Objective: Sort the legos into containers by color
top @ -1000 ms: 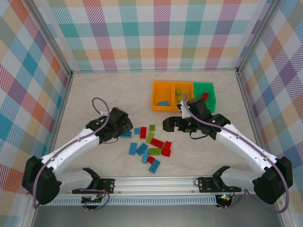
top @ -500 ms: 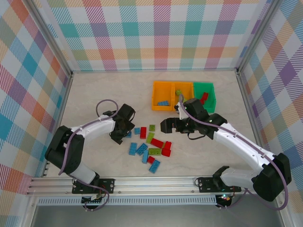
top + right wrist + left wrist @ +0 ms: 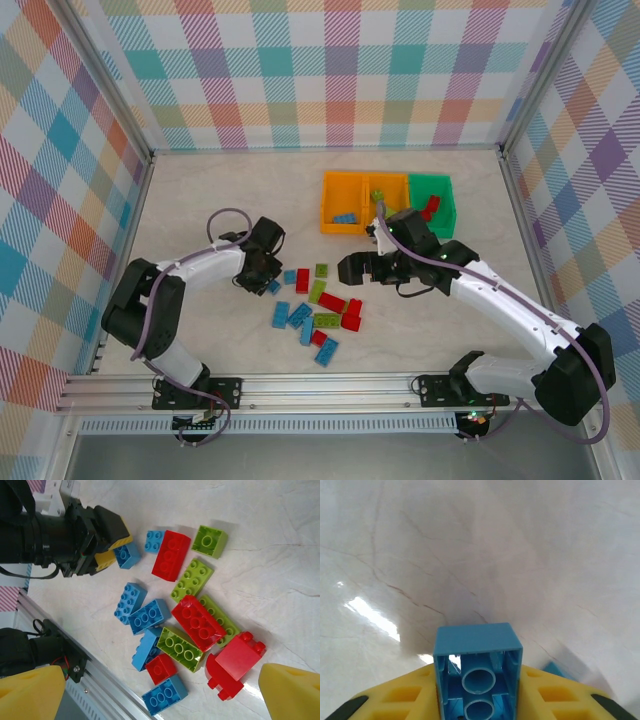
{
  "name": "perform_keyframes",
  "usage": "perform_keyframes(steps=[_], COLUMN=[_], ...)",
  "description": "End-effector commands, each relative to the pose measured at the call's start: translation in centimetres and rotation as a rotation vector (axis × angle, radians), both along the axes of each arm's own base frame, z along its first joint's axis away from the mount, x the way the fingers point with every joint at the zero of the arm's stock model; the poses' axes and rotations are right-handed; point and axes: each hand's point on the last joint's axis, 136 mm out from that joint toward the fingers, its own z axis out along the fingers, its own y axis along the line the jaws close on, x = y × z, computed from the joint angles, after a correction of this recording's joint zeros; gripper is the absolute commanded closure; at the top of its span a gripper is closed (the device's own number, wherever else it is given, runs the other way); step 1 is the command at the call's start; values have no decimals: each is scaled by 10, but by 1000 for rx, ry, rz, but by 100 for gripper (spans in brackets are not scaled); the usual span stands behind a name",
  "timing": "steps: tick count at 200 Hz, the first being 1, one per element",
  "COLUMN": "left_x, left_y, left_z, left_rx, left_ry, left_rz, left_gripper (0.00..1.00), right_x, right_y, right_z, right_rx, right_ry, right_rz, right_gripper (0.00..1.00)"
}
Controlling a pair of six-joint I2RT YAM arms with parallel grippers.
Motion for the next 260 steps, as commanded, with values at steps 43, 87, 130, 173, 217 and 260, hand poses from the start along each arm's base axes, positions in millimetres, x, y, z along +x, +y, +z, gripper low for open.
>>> perform_keyframes(steps=[43,87,130,173,217,260], left_x=[79,148,205,219,195,116], left_y=[-99,-151,-191,-204,-196,-149], left_z=[146,141,108,111,165,258], left_rx=[92,229,233,203,159,123], left_ry=[-479,-534,-527,-559,-623,-853], left_rz=[-475,-560,-575,-579,-601,-665], left_gripper=[64,64,63,45,45,47], right_x=[4,-4,-7,-8,-7,-6], right_y=[-11,-21,-27,-30,-30,-30], right_z=[38,37,40,39,34,19], right_rx=[49,44,32,19,15,-19], right_ry=[-122,-118,-141,-146,-135,-81], right_rz=[-72,-101,-101,-98,-109,-121], right_gripper=[0,0,0,0,0,0])
